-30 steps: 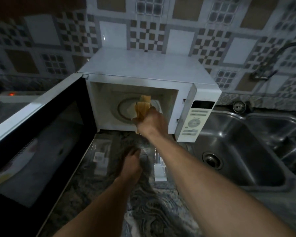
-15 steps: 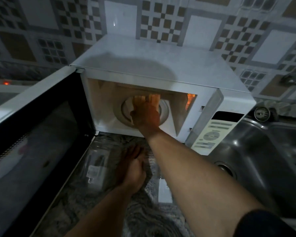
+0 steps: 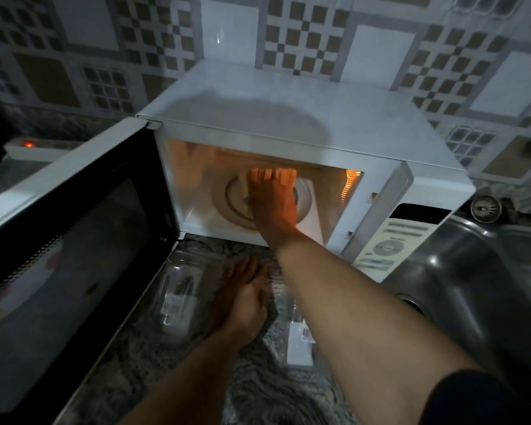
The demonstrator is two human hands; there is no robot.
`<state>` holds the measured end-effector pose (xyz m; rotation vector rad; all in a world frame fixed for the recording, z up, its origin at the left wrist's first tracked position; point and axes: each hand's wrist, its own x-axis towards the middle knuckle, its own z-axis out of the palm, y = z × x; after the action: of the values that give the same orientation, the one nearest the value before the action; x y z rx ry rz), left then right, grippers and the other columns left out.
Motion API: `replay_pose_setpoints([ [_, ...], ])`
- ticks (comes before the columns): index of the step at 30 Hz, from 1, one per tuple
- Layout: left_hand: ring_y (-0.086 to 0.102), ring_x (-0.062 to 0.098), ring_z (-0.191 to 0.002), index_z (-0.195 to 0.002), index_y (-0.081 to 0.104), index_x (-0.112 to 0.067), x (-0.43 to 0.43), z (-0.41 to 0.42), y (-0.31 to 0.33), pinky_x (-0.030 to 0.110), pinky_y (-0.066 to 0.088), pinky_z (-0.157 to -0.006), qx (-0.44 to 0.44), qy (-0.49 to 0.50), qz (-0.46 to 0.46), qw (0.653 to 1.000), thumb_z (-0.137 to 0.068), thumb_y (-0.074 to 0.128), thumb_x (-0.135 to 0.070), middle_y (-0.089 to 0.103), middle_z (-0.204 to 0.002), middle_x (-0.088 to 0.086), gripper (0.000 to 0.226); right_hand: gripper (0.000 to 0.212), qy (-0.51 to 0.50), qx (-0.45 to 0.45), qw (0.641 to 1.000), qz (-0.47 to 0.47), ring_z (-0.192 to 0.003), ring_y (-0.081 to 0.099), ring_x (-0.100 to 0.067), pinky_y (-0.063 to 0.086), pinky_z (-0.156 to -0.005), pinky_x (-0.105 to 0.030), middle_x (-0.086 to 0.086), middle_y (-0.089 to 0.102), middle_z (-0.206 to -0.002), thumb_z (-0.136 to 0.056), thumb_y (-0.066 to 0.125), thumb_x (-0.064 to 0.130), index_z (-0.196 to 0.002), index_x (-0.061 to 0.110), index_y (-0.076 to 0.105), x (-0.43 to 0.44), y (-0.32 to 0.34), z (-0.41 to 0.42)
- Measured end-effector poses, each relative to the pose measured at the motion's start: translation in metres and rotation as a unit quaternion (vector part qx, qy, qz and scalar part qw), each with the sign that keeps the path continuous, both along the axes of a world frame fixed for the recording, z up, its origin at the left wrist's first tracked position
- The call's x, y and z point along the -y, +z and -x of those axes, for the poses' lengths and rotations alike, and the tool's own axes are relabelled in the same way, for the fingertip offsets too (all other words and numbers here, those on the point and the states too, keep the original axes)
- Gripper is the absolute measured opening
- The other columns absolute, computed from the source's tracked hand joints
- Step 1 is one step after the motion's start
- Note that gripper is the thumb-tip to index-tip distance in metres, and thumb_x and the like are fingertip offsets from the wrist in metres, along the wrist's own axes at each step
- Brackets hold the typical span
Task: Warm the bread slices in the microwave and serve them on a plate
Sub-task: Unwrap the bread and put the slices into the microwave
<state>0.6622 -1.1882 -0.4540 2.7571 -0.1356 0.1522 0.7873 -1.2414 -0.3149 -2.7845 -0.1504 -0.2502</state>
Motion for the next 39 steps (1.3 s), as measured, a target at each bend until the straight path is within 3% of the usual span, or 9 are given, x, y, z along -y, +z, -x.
replay_pose_setpoints([
  [3,0.019,0.023,-0.149,-0.150,0.038,-0.026,0.000,0.000,0.001,0.036,0.013,-0.121,-0.015,0.006,0.000,1.000,-0.091,0.030,-0.026,0.027,-0.160,-0.005,0.060,0.027,0.019,0.015,1.000,0.005,-0.114,0.054,-0.033,0.038,-0.104,-0.044,-0.010,0.062,-0.113,-0.096,0.060,0.033,-0.116,0.015,0.059,0.009,0.006,0.013],
  [8,0.007,0.022,-0.151,-0.154,0.027,-0.026,0.005,0.004,0.008,0.037,0.015,-0.122,-0.046,0.015,0.001,0.999,-0.099,0.035,-0.021,0.015,-0.164,-0.005,0.057,0.024,0.024,-0.032,0.997,-0.072,-0.109,0.062,-0.033,0.042,-0.074,-0.033,-0.017,0.066,-0.117,-0.100,0.056,0.025,-0.109,0.004,0.064,0.028,0.018,0.044],
  [15,0.013,0.024,-0.150,-0.154,0.026,-0.012,0.005,0.028,0.019,0.034,0.007,-0.121,-0.052,-0.027,0.017,0.998,-0.093,0.044,-0.007,0.021,-0.162,0.006,0.064,0.021,-0.004,-0.054,0.994,-0.100,-0.086,0.060,-0.031,0.041,-0.066,-0.035,-0.009,0.061,-0.096,-0.099,0.057,0.032,-0.103,0.011,0.057,0.028,0.032,0.098],
  [18,0.027,0.024,-0.146,-0.147,0.040,-0.007,0.002,0.049,0.024,0.032,0.020,-0.118,-0.061,-0.041,0.069,0.995,-0.090,0.047,0.003,0.036,-0.156,0.010,0.059,0.024,0.006,-0.051,0.994,-0.092,-0.092,0.064,-0.035,0.043,-0.066,-0.033,-0.012,0.066,-0.102,-0.097,0.059,0.032,-0.108,0.010,0.058,0.022,0.032,0.129],
  [21,0.048,0.027,-0.132,-0.128,0.062,-0.004,-0.006,0.081,0.021,0.031,0.037,-0.109,-0.056,-0.057,0.080,0.994,-0.081,0.057,0.004,0.057,-0.138,0.014,0.048,0.029,-0.008,-0.067,0.992,-0.103,-0.097,0.065,-0.034,0.041,-0.067,-0.032,-0.014,0.069,-0.104,-0.099,0.056,0.037,-0.102,0.010,0.064,0.006,0.030,0.161],
  [24,0.065,0.025,-0.105,-0.105,0.072,-0.013,-0.020,0.112,0.014,0.038,0.054,-0.084,-0.044,-0.042,0.071,0.996,-0.076,0.063,-0.005,0.069,-0.114,0.005,0.032,0.033,-0.015,-0.098,0.988,-0.118,-0.102,0.063,-0.035,0.043,-0.070,-0.034,-0.015,0.067,-0.108,-0.100,0.053,0.041,-0.107,0.010,0.060,-0.012,0.021,0.186],
  [32,0.066,0.023,-0.073,-0.086,0.067,-0.017,-0.083,0.170,0.035,0.031,0.052,-0.063,0.070,-0.029,0.159,0.984,-0.082,0.055,-0.020,0.069,-0.079,0.004,0.013,0.074,-0.032,-0.208,0.968,-0.140,-0.117,0.059,-0.035,0.050,-0.088,-0.040,-0.014,0.063,-0.126,-0.085,0.068,0.057,-0.141,0.018,0.040,-0.052,-0.016,0.220],
  [36,0.065,0.035,-0.087,-0.089,0.067,-0.006,-0.099,0.172,0.039,0.037,0.049,-0.078,0.112,0.137,0.190,0.966,-0.087,0.044,-0.025,0.069,-0.091,0.016,0.030,0.059,-0.052,-0.240,0.956,-0.163,-0.121,0.058,-0.034,0.048,-0.093,-0.036,-0.015,0.062,-0.130,-0.087,0.071,0.044,-0.132,0.012,0.048,-0.057,-0.029,0.226],
  [39,0.061,0.043,-0.092,-0.097,0.061,0.006,-0.098,0.166,0.046,0.040,0.046,-0.081,0.138,0.275,0.246,0.919,-0.089,0.044,-0.017,0.063,-0.098,0.028,0.030,0.043,-0.070,-0.245,0.946,-0.199,-0.119,0.060,-0.034,0.050,-0.094,-0.037,-0.017,0.062,-0.129,-0.089,0.070,0.024,-0.124,0.010,0.050,-0.060,-0.037,0.228],
])
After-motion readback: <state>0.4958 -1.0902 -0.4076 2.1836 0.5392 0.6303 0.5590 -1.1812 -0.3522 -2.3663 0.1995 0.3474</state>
